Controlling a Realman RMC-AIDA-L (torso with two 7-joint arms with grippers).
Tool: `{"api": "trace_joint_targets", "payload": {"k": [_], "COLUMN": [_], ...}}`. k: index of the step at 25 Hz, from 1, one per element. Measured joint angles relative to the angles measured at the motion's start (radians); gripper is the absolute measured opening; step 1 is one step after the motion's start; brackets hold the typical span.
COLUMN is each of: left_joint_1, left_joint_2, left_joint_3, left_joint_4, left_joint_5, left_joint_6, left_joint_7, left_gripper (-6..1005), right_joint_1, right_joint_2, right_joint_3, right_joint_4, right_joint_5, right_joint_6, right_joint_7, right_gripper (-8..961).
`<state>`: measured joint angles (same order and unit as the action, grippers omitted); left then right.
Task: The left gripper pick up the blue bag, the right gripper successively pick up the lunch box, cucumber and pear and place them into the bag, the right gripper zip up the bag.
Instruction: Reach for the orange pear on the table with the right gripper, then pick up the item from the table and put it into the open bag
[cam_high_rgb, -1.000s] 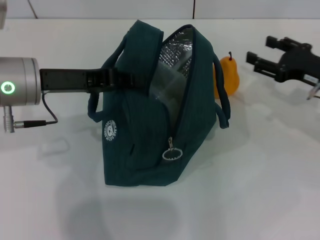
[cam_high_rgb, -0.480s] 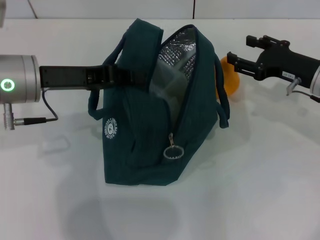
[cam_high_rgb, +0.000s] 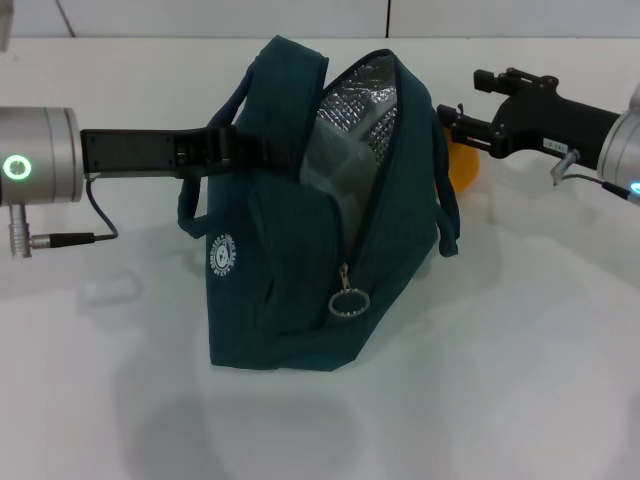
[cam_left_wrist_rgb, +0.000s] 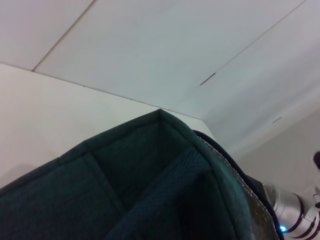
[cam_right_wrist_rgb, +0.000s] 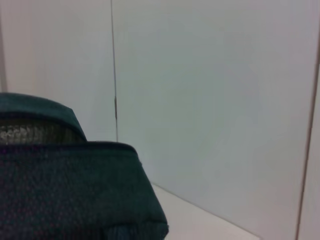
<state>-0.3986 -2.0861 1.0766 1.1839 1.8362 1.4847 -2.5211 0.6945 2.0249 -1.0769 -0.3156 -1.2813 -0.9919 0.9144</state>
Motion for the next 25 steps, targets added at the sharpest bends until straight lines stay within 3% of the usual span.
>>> {"api": "trace_joint_targets", "payload": {"k": [17, 25], "left_joint_1": [-0.002, 0.002], "left_joint_2": [0.0, 0.0], "left_joint_3": [-0.001, -0.001], "left_joint_4": [0.0, 0.0], "left_joint_5": [0.0, 0.0], "left_joint_6": [0.0, 0.0], "left_joint_7": [-0.002, -0.001], "left_gripper": [37, 37], "right_joint_1": [0.013, 0.011], "right_joint_2": [0.003, 0.003], "right_joint_3": [-0.049, -0.044], "right_joint_4": [0.007, 0.005], "right_joint_5": [0.001, 0.006], "right_joint_6": [0.016, 0.018], "right_joint_7": [-0.037, -0.039], "right_gripper": [445, 148]}}
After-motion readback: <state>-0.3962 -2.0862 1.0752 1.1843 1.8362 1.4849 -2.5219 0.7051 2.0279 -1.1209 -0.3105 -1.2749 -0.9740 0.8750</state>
